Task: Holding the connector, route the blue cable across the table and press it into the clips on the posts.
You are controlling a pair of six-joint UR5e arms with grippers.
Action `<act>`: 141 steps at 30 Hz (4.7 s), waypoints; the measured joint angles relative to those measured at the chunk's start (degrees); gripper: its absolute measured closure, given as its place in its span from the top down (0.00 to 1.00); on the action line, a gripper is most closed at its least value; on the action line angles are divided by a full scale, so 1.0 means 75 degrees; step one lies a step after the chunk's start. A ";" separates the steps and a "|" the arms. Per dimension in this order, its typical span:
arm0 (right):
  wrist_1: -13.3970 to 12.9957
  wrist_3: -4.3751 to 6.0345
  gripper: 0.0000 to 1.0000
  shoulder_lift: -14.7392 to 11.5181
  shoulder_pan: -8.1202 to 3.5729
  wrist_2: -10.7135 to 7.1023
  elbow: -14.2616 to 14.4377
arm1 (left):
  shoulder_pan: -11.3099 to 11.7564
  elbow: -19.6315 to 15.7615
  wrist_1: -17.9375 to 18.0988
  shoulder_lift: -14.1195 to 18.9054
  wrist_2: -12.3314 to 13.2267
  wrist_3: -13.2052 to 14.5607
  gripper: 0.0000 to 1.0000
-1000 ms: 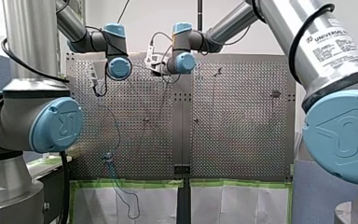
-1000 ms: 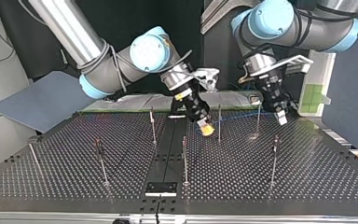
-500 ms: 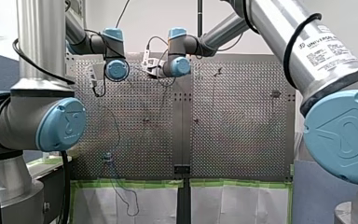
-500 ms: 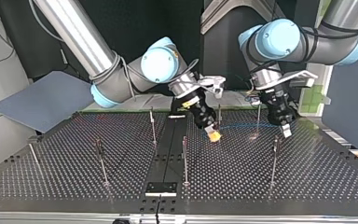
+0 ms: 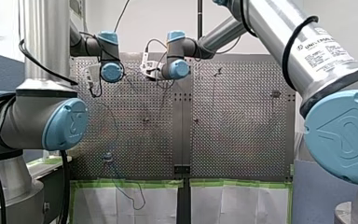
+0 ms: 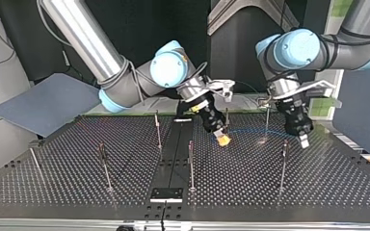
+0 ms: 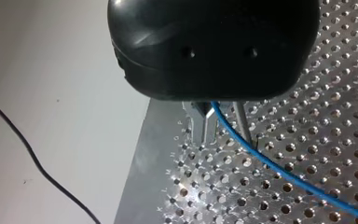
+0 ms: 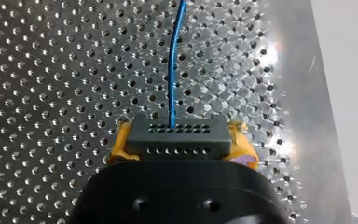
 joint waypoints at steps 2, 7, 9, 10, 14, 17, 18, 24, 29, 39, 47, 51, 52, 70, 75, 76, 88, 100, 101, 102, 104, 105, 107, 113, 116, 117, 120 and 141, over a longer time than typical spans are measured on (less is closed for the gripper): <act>0.0003 -0.0009 0.00 0.0033 0.0007 0.0000 -0.0049 | 0.0032 0.0019 0.0016 -0.0088 0.0108 -0.0022 0.02; 0.0023 -0.0021 0.00 0.0068 0.0016 0.0005 -0.0197 | 0.0254 0.0056 0.0101 -0.0197 0.0326 -0.0058 0.02; 0.0038 -0.0026 0.00 0.0072 0.0012 0.0011 -0.0241 | 0.0403 0.0077 0.0122 -0.0209 0.0462 -0.0073 0.02; 0.0046 -0.0031 0.00 0.0073 0.0004 0.0013 -0.0265 | 0.0465 0.0085 0.0133 -0.0210 0.0522 -0.0085 0.02; 0.0060 -0.0046 0.00 0.0077 -0.0032 0.0022 -0.0321 | 0.0676 0.0111 0.0232 -0.0217 0.0771 -0.0181 0.02; 0.0062 -0.0052 0.00 0.0078 -0.0060 0.0050 -0.0354 | 0.0751 0.0121 0.0349 -0.0254 0.0960 -0.0286 0.02; 0.0063 -0.0053 0.00 0.0079 -0.0068 0.0062 -0.0363 | 0.0771 0.0134 0.0394 -0.0291 0.1035 -0.0340 0.02; 0.0112 -0.0061 0.00 0.0087 -0.0095 0.0145 -0.0460 | 0.0853 0.0240 0.0540 -0.0554 0.1409 -0.0497 0.02; 0.0191 -0.0083 0.00 0.0092 -0.0120 0.0205 -0.0616 | 0.0956 0.0394 0.0646 -0.0743 0.1549 -0.0629 0.02; 0.0295 -0.0193 0.00 0.0095 -0.0141 0.0380 -0.0843 | 0.1159 0.0710 0.0651 -0.1296 0.1854 -0.0678 0.02; 0.0316 -0.0247 0.00 0.0096 -0.0163 0.0514 -0.0988 | 0.1289 0.0799 0.0639 -0.1487 0.1987 -0.0699 0.02; 0.0365 -0.0253 0.00 0.0099 -0.0168 0.0549 -0.1098 | 0.1330 0.0802 0.0632 -0.1491 0.2030 -0.0733 0.02; 0.0390 -0.0256 0.00 0.0099 -0.0170 0.0557 -0.1139 | 0.1334 0.0800 0.0631 -0.1490 0.2038 -0.0738 0.02; 0.0884 -0.0432 0.00 0.0110 -0.0066 0.0838 -0.1449 | 0.1393 0.0779 0.0201 -0.1470 0.1684 -0.0969 0.08; 0.1062 -0.0509 0.00 0.0136 -0.0007 0.1104 -0.1425 | 0.1412 0.0612 -0.0137 -0.1304 0.1515 -0.1078 0.26; 0.1091 -0.0526 0.00 0.0141 0.0008 0.1171 -0.1407 | 0.1416 0.0562 -0.0195 -0.1253 0.1500 -0.1124 0.26; 0.1236 -0.0562 0.00 0.0329 0.0148 0.1365 -0.1343 | 0.1299 0.0058 -0.0482 -0.0483 0.1713 -0.1788 0.71; 0.1243 -0.0594 0.00 0.0550 0.0134 0.1491 -0.1327 | 0.1183 0.0045 -0.1209 -0.0004 0.1833 -0.1262 1.00; 0.1241 -0.0594 0.00 0.0552 0.0126 0.1492 -0.1327 | 0.1163 0.0046 -0.1269 0.0017 0.1779 -0.1247 1.00; 0.1239 -0.0595 0.00 0.0554 0.0120 0.1493 -0.1328 | 0.1144 0.0046 -0.1335 0.0039 0.1720 -0.1235 1.00; 0.1237 -0.0595 0.00 0.0557 0.0109 0.1494 -0.1328 | 0.1105 0.0045 -0.1473 0.0097 0.1605 -0.1197 1.00; 0.1237 -0.0595 0.00 0.0557 0.0106 0.1495 -0.1328 | 0.1084 0.0045 -0.1556 0.0136 0.1568 -0.1173 1.00; 0.1239 -0.0594 0.00 0.0558 0.0104 0.1495 -0.1328 | 0.1048 0.0043 -0.1676 0.0208 0.1558 -0.1136 1.00; 0.1246 -0.0595 0.00 0.0558 0.0100 0.1493 -0.1328 | 0.0920 -0.0153 -0.2106 0.0555 0.1838 -0.0964 1.00; 0.1246 -0.0595 0.00 0.0559 0.0100 0.1493 -0.1329 | 0.0893 -0.0306 -0.2320 0.0763 0.2041 -0.0978 1.00; 0.1246 -0.0595 0.00 0.0559 0.0100 0.1493 -0.1330 | 0.0880 -0.0352 -0.2399 0.0845 0.2097 -0.0965 1.00; 0.1249 -0.0595 0.00 0.0559 0.0101 0.1488 -0.1328 | 0.0833 -0.0410 -0.2598 0.1042 0.2170 -0.0894 1.00; 0.1258 -0.0595 0.00 0.0560 0.0056 0.1486 -0.1329 | 0.0235 -0.0141 -0.3366 0.1327 0.2853 -0.0131 1.00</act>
